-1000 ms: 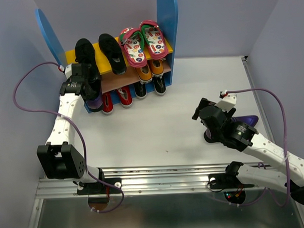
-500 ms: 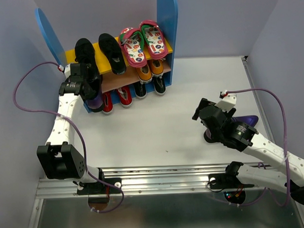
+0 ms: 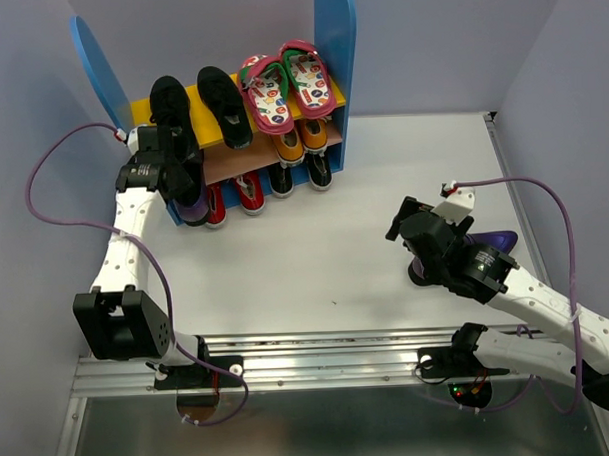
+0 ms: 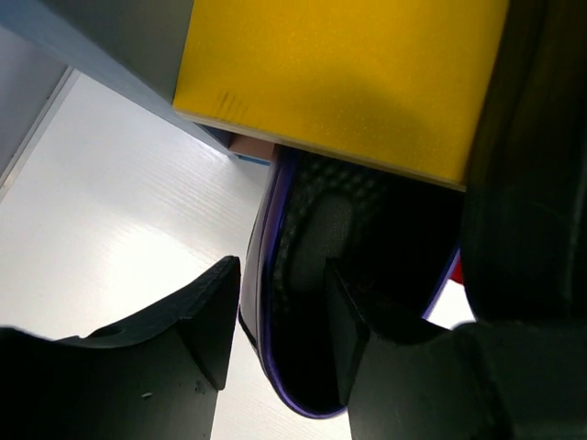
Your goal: Place and organize the shoes onto the shoe shelf
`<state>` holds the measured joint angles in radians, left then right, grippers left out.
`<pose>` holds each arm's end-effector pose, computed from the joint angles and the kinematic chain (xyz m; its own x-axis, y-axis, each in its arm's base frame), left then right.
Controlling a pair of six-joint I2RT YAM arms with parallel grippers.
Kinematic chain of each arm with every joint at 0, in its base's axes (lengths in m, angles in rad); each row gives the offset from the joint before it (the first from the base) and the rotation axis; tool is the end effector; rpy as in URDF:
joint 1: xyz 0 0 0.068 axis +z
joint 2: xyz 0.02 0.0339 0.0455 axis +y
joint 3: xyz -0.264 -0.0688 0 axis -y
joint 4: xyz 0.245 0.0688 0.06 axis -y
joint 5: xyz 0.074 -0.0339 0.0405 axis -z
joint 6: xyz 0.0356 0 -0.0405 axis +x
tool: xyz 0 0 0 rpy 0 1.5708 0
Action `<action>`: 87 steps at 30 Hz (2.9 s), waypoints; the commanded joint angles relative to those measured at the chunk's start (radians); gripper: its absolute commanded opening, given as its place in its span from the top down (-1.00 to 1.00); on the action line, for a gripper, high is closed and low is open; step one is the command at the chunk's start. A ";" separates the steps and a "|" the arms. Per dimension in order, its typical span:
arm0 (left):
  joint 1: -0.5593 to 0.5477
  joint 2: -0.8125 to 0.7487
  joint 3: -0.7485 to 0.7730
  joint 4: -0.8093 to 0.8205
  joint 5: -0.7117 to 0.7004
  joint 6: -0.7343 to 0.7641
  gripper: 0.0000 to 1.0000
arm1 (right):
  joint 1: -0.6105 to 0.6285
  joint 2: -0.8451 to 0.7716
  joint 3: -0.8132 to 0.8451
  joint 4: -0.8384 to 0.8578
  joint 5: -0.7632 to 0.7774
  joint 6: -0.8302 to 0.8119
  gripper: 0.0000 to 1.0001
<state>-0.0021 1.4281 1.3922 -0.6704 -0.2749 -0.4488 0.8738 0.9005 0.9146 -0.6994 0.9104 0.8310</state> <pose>0.3118 0.0090 0.3557 -0.4960 -0.4166 -0.7619 -0.4658 0.8681 -0.1714 0.1335 0.1156 0.3232 -0.3314 0.3100 -0.8911 0.2476 0.9400 0.2349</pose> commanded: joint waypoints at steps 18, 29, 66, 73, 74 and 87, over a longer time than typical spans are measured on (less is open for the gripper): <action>0.024 -0.190 -0.022 0.028 0.037 0.032 -0.14 | 0.005 0.001 0.015 0.000 0.025 0.019 -1.00; 0.024 -0.287 -0.142 0.029 0.108 0.015 -0.12 | 0.005 0.025 0.017 0.008 0.019 0.019 -1.00; 0.024 -0.198 -0.239 0.094 0.111 -0.087 0.22 | 0.005 0.037 0.030 0.015 0.012 0.008 -1.00; 0.024 -0.186 -0.182 0.092 0.094 -0.113 1.00 | 0.005 0.028 0.027 0.014 0.016 0.007 -1.00; 0.024 -0.186 -0.176 0.094 0.092 -0.117 1.00 | 0.005 0.026 0.027 0.015 0.016 0.007 -1.00; 0.024 -0.163 -0.033 0.081 0.032 -0.214 1.00 | 0.005 0.008 0.020 0.015 0.015 0.005 -1.00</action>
<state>0.0216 1.2816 1.2575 -0.6773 -0.2203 -0.6094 0.8738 0.9306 0.9146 -0.6991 0.9039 0.8345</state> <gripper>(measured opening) 0.058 0.998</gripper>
